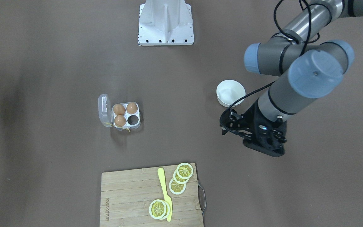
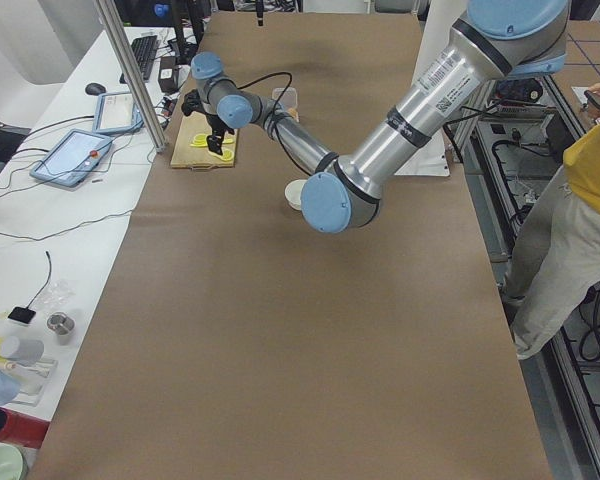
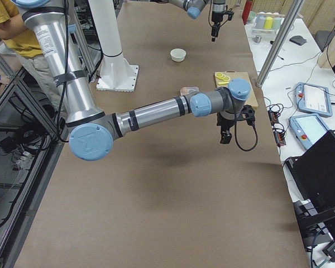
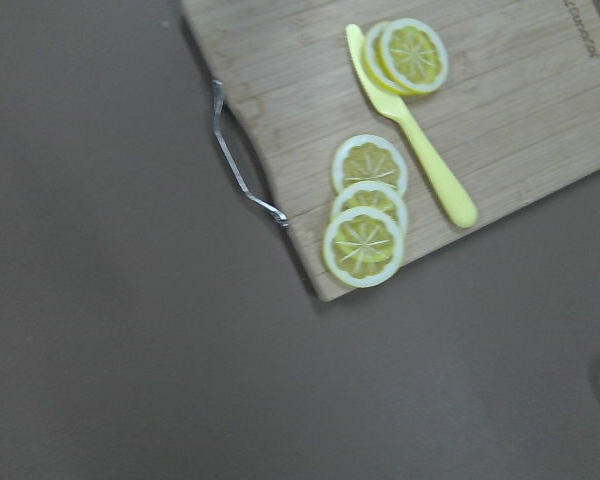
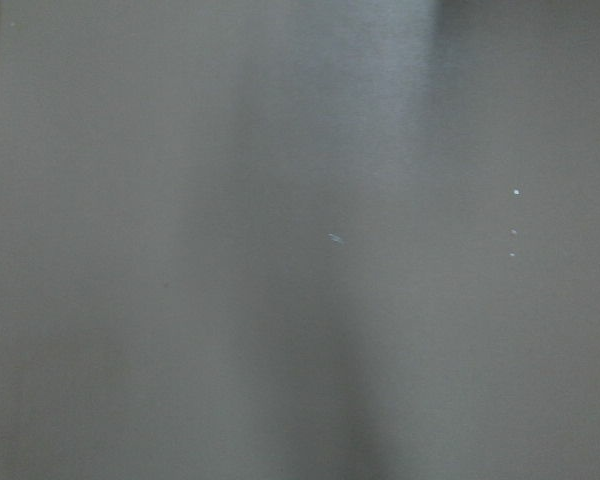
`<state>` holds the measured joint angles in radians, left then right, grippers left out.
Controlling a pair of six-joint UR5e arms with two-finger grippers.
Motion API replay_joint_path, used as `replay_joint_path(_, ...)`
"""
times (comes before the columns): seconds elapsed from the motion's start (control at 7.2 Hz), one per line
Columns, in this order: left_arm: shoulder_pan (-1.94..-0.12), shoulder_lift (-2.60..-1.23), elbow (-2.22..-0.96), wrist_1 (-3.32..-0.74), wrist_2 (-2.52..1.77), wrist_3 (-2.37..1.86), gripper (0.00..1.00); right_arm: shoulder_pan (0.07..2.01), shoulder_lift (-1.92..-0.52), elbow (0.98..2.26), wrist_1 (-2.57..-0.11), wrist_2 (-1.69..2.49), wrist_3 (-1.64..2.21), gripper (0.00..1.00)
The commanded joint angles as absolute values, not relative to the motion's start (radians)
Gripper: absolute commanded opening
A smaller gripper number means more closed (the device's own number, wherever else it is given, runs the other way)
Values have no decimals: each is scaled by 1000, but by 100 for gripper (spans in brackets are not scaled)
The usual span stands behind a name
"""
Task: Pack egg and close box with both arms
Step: 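Withdraw the left gripper away while the right arm moves in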
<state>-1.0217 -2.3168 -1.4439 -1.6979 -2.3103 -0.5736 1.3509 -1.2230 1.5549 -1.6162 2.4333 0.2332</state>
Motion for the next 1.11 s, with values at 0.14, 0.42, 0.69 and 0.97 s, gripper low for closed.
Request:
replay_joint_path(0.14,-1107,-2168,-1665,-1518,-2315,-451,94,1299,-1158,1539,-1612,2465,239,100)
replay_joint_path(0.42,-1129,-2163,-1723,-1419,-2310,-446,94,1282,-1149,1549,-1611,2462,238,100)
replay_joint_path(0.69,-1164,-2113,-1723,-1419,-2304,-383,94,1263,-1125,1540,-1614,2471,241,70)
replay_joint_path(0.97,-1210,-2048,-1721,-1419,-2301,-293,94,1249,-1121,1532,-1615,2614,241,17)
